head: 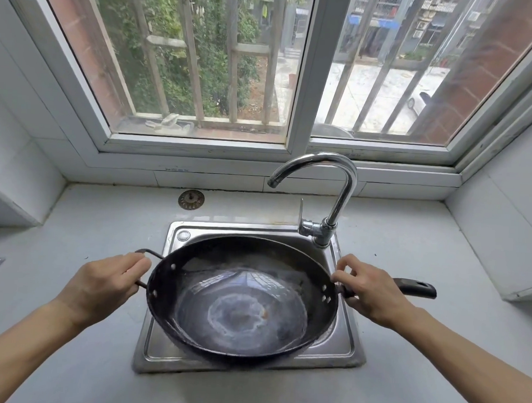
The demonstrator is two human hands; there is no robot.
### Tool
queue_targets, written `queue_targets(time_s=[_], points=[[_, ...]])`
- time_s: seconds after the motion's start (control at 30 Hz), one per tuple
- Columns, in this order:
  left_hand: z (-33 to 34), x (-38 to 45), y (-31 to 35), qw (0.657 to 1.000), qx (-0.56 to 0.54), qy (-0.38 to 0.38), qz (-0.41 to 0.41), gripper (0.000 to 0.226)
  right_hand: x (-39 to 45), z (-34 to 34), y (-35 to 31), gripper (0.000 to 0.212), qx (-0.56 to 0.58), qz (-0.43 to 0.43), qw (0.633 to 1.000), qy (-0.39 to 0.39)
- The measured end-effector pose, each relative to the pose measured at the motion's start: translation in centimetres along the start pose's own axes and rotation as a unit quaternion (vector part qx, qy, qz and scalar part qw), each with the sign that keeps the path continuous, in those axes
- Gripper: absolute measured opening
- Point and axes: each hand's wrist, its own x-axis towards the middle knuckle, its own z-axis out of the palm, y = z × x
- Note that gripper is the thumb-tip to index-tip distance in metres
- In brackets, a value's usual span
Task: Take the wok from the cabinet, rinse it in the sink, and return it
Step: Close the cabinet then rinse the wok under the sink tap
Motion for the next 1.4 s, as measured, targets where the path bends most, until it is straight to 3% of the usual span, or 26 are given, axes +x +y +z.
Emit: queue_targets(time_s=[0.27,0.5,0.67,1.0,1.4], points=[[-1.1,0.7,0.3,1.0,-0.003,0.009,0.018,0.022,-0.2,0.0,0.2,0.049,0.017,0.007,1.0,-0.019],[-1.6,0.2,0.3,0.997,0.064,-0.012,0.049,0.019,-0.7,-0.4,-0.4,0.068,0.014,0.024,0.999,-0.034],[-2.8,-0.1,0.4,0.992,0.097,-0.024,0.072,0.019,-0.7,-1.0,-0.4,0.061,0.031,0.021,0.999,-0.015],[-4.2,-0.2,1.1,0.991,0.093,-0.096,0.015,0.014,-1.0,-1.2,-0.2,0.05,0.112,0.006,0.994,0.009],[-6.5,0.8,2.7,0.988,0.058,-0.14,0.012,0.006,-3.9,-1.7,-0.9,0.058,0.134,0.028,0.988,0.066]])
